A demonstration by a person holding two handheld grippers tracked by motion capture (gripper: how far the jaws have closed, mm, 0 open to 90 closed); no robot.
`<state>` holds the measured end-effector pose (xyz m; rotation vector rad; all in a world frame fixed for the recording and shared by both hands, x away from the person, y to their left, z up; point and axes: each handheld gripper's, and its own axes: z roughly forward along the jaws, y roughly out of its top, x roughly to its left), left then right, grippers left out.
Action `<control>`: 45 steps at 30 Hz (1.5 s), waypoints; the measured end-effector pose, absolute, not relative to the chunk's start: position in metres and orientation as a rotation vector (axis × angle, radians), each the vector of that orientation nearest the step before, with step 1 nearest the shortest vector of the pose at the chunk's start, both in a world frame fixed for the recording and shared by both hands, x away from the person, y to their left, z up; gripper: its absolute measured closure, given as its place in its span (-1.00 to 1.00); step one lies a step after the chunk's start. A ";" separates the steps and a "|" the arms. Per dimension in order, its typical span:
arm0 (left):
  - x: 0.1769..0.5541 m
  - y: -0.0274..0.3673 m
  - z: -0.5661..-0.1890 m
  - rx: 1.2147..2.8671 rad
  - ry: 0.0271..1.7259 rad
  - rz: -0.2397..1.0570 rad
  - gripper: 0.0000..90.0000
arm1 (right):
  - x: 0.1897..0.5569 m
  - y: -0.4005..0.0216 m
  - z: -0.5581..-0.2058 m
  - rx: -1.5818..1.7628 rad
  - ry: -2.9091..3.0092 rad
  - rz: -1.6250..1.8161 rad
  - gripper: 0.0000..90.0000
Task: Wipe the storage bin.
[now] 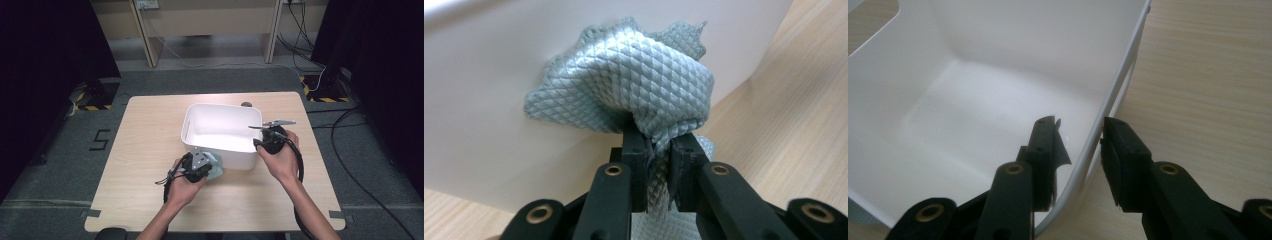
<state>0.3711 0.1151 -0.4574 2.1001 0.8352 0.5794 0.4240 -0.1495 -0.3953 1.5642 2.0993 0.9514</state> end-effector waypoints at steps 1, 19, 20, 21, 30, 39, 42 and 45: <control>0.371 0.115 -0.456 2.100 0.829 0.585 0.78 | 0.424 -0.150 -0.395 1.560 2.101 0.950 0.51; 0.369 0.111 -0.442 2.091 0.814 0.596 0.78 | 0.424 -0.150 -0.395 1.558 2.102 0.946 0.51; 0.369 0.111 -0.442 2.087 0.812 0.594 0.78 | 0.424 -0.150 -0.395 1.558 2.101 0.946 0.51; 0.369 0.110 -0.442 2.090 0.809 0.595 0.78 | 0.424 -0.150 -0.395 1.557 2.102 0.945 0.51; 0.369 0.103 -0.440 2.089 0.797 0.582 0.78 | 0.424 -0.150 -0.395 1.559 2.100 0.949 0.51; 0.369 0.103 -0.441 2.092 0.795 0.583 0.78 | 0.424 -0.150 -0.395 1.559 2.100 0.949 0.51; 0.369 0.102 -0.443 2.095 0.796 0.581 0.78 | 0.424 -0.150 -0.395 1.559 2.099 0.949 0.51; 0.369 0.101 -0.446 2.101 0.798 0.581 0.78 | 0.424 -0.150 -0.395 1.558 2.099 0.949 0.51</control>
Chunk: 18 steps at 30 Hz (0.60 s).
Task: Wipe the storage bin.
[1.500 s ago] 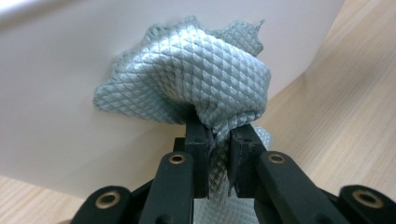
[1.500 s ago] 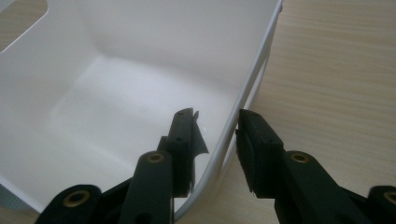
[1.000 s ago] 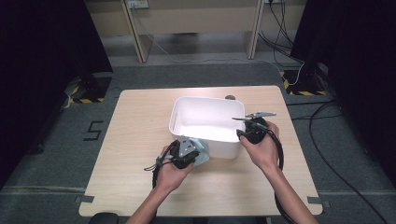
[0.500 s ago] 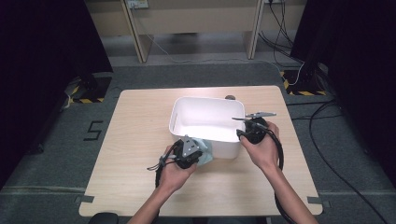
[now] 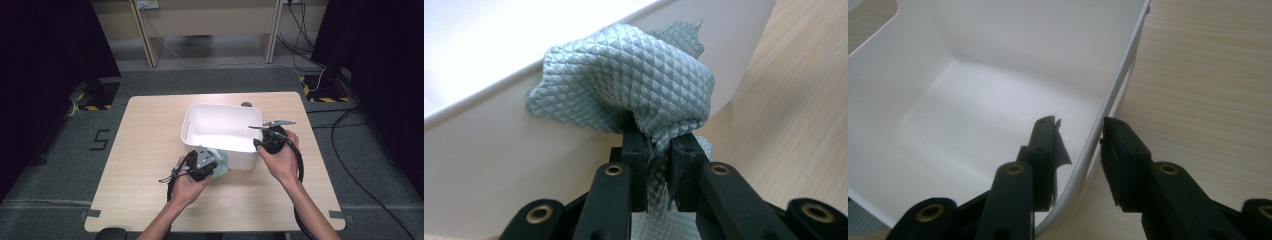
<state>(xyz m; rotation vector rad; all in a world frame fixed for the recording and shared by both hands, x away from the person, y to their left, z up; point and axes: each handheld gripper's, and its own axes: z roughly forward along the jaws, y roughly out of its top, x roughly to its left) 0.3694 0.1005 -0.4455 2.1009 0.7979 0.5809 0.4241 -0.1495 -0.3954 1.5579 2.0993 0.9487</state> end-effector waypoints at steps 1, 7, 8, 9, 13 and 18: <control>0.370 0.100 -0.446 2.102 0.799 0.581 0.78 | 0.424 -0.150 -0.395 1.558 2.099 0.949 0.51; 0.370 0.099 -0.450 2.109 0.794 0.583 0.78 | 0.424 -0.150 -0.395 1.558 2.099 0.950 0.51; 0.370 0.099 -0.451 2.108 0.792 0.583 0.78 | 0.424 -0.149 -0.395 1.562 2.098 0.950 0.51; 0.370 0.099 -0.451 2.107 0.794 0.582 0.78 | 0.424 -0.150 -0.395 1.558 2.098 0.949 0.51; 0.370 0.098 -0.454 2.116 0.791 0.582 0.78 | 0.424 -0.149 -0.395 1.561 2.097 0.949 0.51; 0.370 0.097 -0.458 2.121 0.794 0.580 0.78 | 0.424 -0.149 -0.395 1.559 2.097 0.950 0.51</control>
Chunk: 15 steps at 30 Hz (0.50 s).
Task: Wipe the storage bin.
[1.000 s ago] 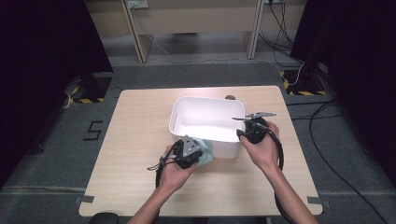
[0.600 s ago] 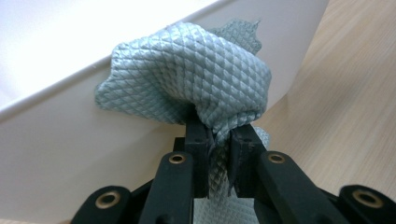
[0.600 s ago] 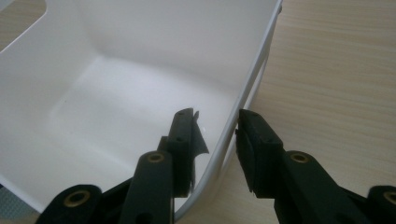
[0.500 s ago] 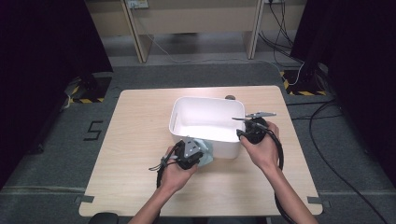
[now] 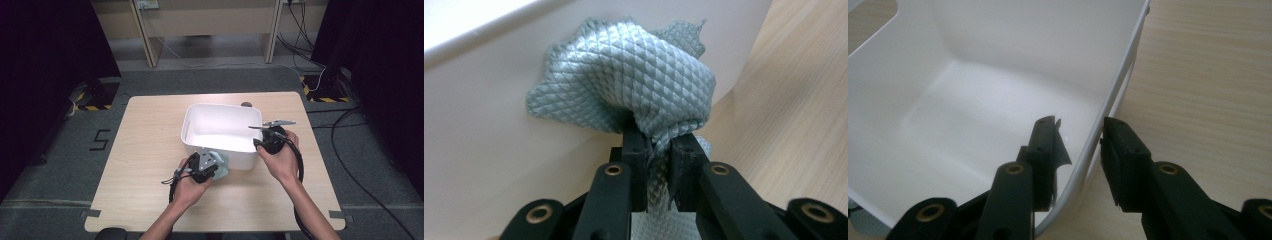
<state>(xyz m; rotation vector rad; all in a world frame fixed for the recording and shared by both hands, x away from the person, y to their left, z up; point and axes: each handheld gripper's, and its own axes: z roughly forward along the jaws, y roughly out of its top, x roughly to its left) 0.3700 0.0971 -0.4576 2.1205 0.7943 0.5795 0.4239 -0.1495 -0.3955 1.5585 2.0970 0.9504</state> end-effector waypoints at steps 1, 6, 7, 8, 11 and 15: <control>0.370 0.097 -0.459 2.118 0.794 0.577 0.78 | 0.424 -0.149 -0.395 1.561 2.096 0.950 0.51; 0.371 0.096 -0.462 2.134 0.789 0.578 0.78 | 0.424 -0.149 -0.395 1.558 2.097 0.950 0.51; 0.371 0.096 -0.463 2.134 0.789 0.581 0.78 | 0.424 -0.149 -0.395 1.558 2.097 0.951 0.51; 0.371 0.096 -0.464 2.137 0.789 0.578 0.78 | 0.424 -0.149 -0.395 1.558 2.097 0.951 0.51; 0.371 0.095 -0.466 2.139 0.794 0.574 0.78 | 0.424 -0.149 -0.396 1.558 2.097 0.952 0.51; 0.372 0.094 -0.470 2.144 0.796 0.574 0.78 | 0.424 -0.149 -0.396 1.558 2.097 0.952 0.51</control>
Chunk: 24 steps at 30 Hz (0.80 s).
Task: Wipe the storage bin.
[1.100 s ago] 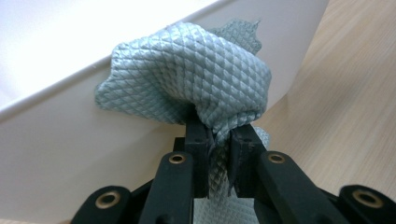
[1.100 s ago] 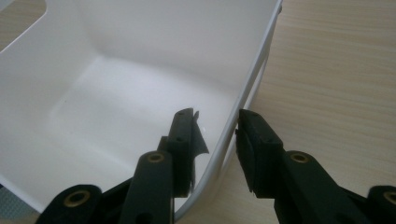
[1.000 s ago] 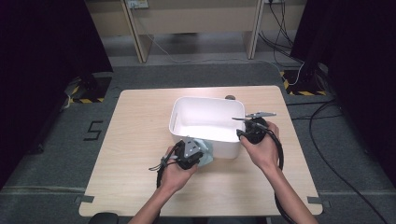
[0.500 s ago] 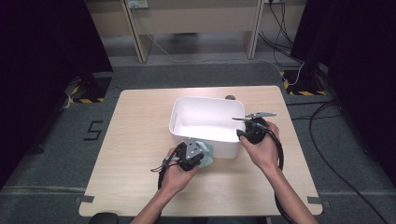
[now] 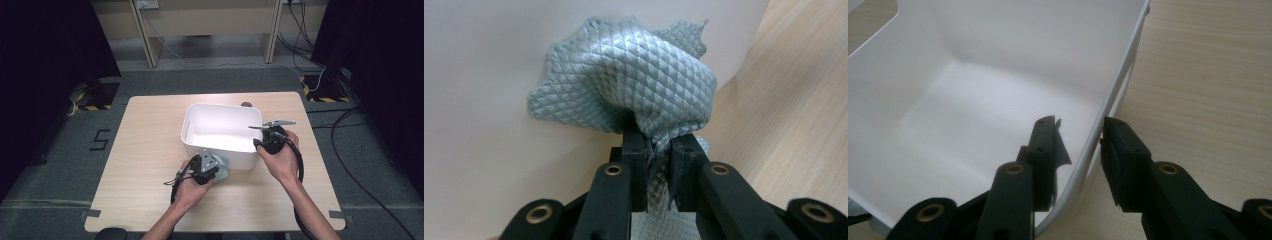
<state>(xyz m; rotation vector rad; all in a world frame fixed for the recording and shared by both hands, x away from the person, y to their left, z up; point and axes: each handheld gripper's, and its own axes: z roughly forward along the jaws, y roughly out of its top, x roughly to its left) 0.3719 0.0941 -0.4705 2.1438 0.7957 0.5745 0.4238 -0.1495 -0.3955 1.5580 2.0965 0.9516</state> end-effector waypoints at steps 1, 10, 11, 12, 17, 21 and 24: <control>0.372 0.094 -0.471 2.149 0.794 0.574 0.78 | 0.424 -0.149 -0.396 1.557 2.096 0.951 0.51; 0.374 0.092 -0.481 2.170 0.803 0.563 0.78 | 0.424 -0.149 -0.396 1.557 2.096 0.951 0.51; 0.374 0.092 -0.481 2.170 0.804 0.563 0.78 | 0.424 -0.149 -0.396 1.557 2.096 0.951 0.51; 0.374 0.092 -0.482 2.167 0.806 0.560 0.78 | 0.424 -0.149 -0.396 1.557 2.096 0.951 0.51; 0.374 0.092 -0.483 2.169 0.809 0.559 0.78 | 0.424 -0.149 -0.396 1.558 2.096 0.952 0.51; 0.375 0.091 -0.483 2.177 0.808 0.559 0.78 | 0.424 -0.149 -0.396 1.559 2.095 0.951 0.51; 0.375 0.090 -0.482 2.183 0.805 0.560 0.78 | 0.424 -0.149 -0.395 1.562 2.094 0.951 0.51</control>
